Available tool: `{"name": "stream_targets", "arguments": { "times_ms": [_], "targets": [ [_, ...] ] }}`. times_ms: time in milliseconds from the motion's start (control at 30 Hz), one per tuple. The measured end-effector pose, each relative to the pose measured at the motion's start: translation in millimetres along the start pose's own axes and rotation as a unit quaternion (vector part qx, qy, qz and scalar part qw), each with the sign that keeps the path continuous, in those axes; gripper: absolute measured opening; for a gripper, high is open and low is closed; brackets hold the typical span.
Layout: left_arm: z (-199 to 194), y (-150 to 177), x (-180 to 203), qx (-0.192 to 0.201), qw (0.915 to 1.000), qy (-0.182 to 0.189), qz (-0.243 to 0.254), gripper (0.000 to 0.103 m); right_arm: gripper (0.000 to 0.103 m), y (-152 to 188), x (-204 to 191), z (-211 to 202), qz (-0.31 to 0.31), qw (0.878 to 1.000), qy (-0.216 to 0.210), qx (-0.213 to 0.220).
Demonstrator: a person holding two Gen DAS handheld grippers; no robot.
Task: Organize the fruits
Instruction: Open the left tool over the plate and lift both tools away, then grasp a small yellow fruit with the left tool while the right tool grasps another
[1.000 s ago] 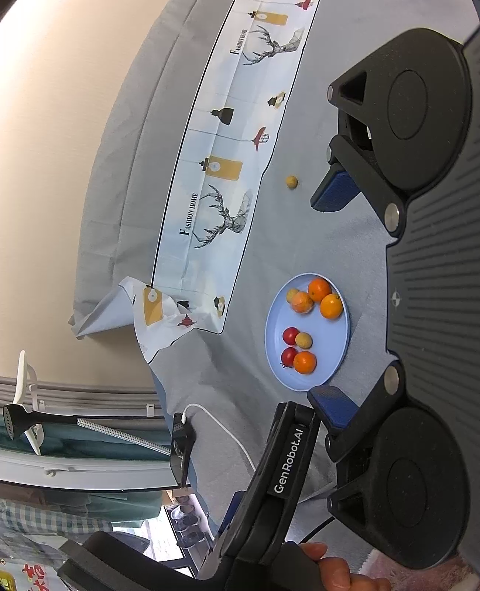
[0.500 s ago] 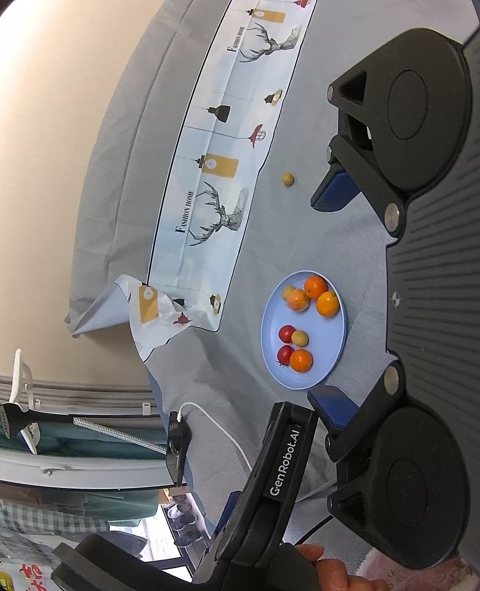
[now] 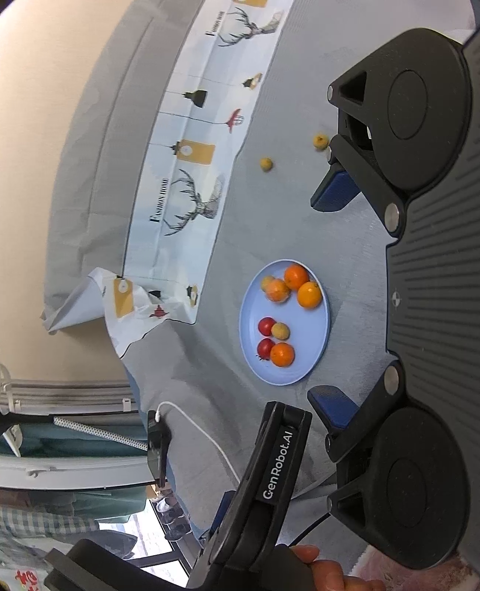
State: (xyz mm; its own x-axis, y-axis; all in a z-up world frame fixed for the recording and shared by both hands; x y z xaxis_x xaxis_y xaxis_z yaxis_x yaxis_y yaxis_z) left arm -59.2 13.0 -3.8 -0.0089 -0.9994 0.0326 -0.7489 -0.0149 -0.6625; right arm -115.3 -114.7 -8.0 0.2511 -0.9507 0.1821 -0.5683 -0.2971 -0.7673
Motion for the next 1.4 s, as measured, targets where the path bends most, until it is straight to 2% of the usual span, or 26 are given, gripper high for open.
{"name": "stream_targets", "arguments": {
  "times_ms": [433, 633, 733, 867, 1000, 1100, 1200, 1233, 1333, 1367, 1400],
  "targets": [
    [34.3, -8.5, 18.1, -0.029, 0.9987, -0.016, 0.039, 0.103, 0.1, 9.6, 25.0, 30.6, 0.054, 0.998, 0.0, -0.024],
    [55.4, -17.0, 39.9, -0.049, 0.9969, -0.02, 0.059, 0.103, 0.1, 21.9, 52.4, 50.5, 0.094, 0.995, 0.016, -0.036],
    [67.8, -24.5, 55.3, -0.065, 0.996, -0.01, 0.061, 0.103, 0.1, 30.5, 72.2, 63.5, 0.114, 0.992, 0.037, -0.042],
    [86.6, -37.9, 83.4, -0.073, 0.9948, 0.003, 0.072, 0.103, 0.1, 47.3, 111.2, 94.2, 0.138, 0.985, 0.088, -0.055],
    [108.5, -50.9, 112.7, -0.073, 0.9933, 0.007, 0.089, 0.103, 0.1, 71.6, 158.2, 142.5, 0.153, 0.976, 0.135, -0.08],
    [129.8, -61.7, 134.8, -0.079, 0.9926, 0.01, 0.092, 0.103, 0.1, 90.0, 186.6, 184.0, 0.152, 0.972, 0.151, -0.099],
    [154.9, -73.3, 156.5, -0.086, 0.992, 0.015, 0.091, 0.103, 0.097, 103.6, 208.9, 220.5, 0.156, 0.97, 0.15, -0.113],
    [163.5, -77.1, 162.6, -0.089, 0.9919, 0.014, 0.09, 0.103, 0.092, 107.4, 213.8, 229.4, 0.153, 0.97, 0.15, -0.113],
    [194.6, -89.8, 182.1, -0.105, 0.9911, 0.013, 0.081, 0.103, 0.052, 118.3, 224.1, 247.6, 0.149, 0.972, 0.138, -0.117],
    [205.2, -94.1, 189.0, -0.11, 0.9908, 0.016, 0.078, 0.103, 0.045, 119.7, 225.8, 247.4, 0.149, 0.974, 0.139, -0.104],
    [213.8, -98.2, 195.2, -0.113, 0.9907, 0.018, 0.073, 0.103, 0.032, 119.1, 227.7, 247.2, 0.143, 0.975, 0.14, -0.098]
  ]
}}
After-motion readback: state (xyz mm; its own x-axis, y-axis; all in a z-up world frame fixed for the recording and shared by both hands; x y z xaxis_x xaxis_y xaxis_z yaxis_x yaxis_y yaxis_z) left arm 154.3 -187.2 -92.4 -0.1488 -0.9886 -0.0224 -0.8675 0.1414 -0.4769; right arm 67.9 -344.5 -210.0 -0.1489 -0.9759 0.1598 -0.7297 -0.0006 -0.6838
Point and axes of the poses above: each gripper's, at about its wrist camera, not at the fingertips, and z roughly the way its jaws point, x to its right, y to its underside, the point moved 1 cm from there along z, roughly the way its jaws point, and after that the axes turned 14 degrees about -z, right-handed, at the moved point
